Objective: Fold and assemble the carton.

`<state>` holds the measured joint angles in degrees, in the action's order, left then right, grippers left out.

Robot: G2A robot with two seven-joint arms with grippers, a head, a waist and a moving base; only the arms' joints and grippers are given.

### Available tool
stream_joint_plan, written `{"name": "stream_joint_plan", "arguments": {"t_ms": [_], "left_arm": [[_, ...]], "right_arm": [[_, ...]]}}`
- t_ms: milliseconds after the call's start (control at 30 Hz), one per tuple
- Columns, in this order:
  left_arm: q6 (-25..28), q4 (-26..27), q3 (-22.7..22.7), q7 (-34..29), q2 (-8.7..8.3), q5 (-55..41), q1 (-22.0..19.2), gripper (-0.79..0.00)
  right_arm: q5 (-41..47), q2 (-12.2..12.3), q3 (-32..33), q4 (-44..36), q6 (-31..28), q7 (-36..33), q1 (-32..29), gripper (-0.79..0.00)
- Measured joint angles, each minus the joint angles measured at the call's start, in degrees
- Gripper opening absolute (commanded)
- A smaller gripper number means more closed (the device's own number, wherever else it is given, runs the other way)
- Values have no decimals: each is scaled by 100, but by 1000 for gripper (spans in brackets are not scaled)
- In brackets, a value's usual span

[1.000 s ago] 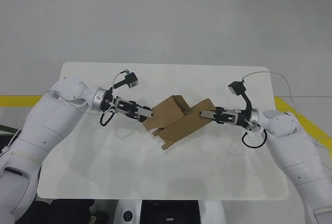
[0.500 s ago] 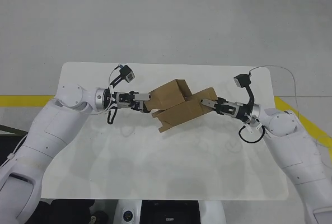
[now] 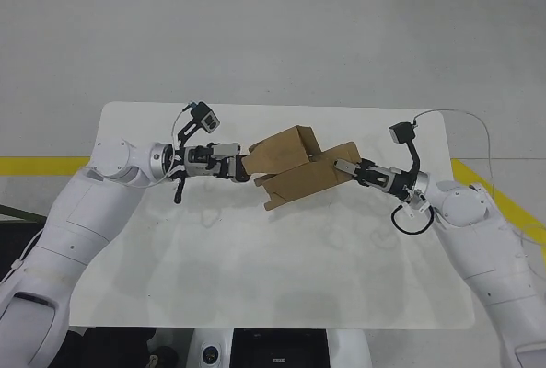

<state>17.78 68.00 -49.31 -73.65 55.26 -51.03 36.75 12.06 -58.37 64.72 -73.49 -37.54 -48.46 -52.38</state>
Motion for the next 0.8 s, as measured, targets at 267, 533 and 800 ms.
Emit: {"name": "stream_joint_plan", "arguments": {"t_ms": [267,533,800], "left_arm": [[-73,-14,-44,164,77,47,114,0],[0,-72,-91,381,170,131,166,0],[-15,-131,-143,529,226,443,208,-209]], "right_arm": [[-17,-20,-17,-29,1,50,1,-785],[2,-47,-58,-47,-18,70,21,-785],[48,-72,-101,-65,-29,20,44,-785]]}}
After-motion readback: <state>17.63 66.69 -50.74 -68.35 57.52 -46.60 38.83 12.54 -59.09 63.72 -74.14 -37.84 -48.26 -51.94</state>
